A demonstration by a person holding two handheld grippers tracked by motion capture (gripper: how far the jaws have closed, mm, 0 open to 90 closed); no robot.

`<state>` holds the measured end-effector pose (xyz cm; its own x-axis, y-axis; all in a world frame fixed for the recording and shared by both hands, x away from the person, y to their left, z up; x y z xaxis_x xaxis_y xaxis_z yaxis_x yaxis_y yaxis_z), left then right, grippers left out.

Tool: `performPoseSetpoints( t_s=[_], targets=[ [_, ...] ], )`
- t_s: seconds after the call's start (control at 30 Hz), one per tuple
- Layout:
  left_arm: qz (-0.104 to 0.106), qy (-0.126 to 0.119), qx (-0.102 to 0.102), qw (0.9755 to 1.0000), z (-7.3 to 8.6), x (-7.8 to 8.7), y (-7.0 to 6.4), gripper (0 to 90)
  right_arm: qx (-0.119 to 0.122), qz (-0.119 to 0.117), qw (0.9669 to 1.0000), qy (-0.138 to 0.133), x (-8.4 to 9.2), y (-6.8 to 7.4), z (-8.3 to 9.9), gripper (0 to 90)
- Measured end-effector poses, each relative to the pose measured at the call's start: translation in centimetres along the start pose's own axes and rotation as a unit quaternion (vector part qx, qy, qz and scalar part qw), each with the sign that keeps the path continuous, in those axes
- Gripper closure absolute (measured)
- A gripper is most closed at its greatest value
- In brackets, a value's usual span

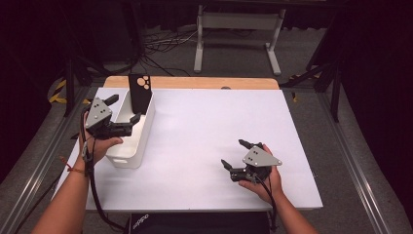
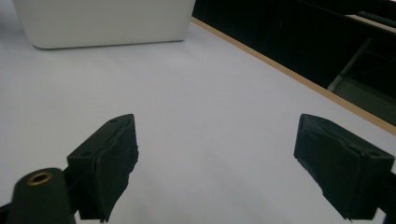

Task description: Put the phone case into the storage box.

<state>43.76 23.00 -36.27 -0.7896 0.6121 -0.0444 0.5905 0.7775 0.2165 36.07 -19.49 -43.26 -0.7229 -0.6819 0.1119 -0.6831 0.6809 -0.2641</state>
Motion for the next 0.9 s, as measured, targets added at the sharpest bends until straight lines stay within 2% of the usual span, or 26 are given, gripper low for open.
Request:
performPoseSetpoints(
  t_s=[0.27,0.33,0.5,0.77,0.9],
  targets=[
    [0.011,-0.006,-0.008,0.9999,-0.5,0.5,-0.8,8.2,-0.002,0.001,1.0,-0.001,0.0,0.0,0.0,14.0],
    [0.013,-0.014,-0.013,0.9997,-0.7,0.8,-1.1,8.2,-0.003,0.001,1.0,-0.002,0.0,0.0,0.0,14.1],
    [0.032,-0.025,-0.011,0.9991,-1.1,1.4,-2.0,7.3,-0.001,-0.001,1.0,-0.001,-0.1,0.0,0.0,14.0],
    [0.047,-0.034,-0.014,0.9982,-1.5,2.1,-2.9,5.3,0.004,0.003,1.0,-0.002,0.2,0.0,-0.2,14.1],
    [0.059,-0.039,-0.008,0.9975,-1.5,2.6,-3.6,5.0,0.004,0.005,1.0,-0.005,0.3,-0.1,-0.3,14.1]
  ],
)
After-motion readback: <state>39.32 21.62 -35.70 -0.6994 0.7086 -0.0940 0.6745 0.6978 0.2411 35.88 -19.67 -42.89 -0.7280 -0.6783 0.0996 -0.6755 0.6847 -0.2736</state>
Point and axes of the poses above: each handheld gripper's, and its own axes: x roughly backward along the jaws, z roughly out of its underside, y roughly to its left, the point moved 2 cm from there along -x, roughly forward along the jaws, and after that the axes turned 15 degrees about -y, right-handed, at the moved point
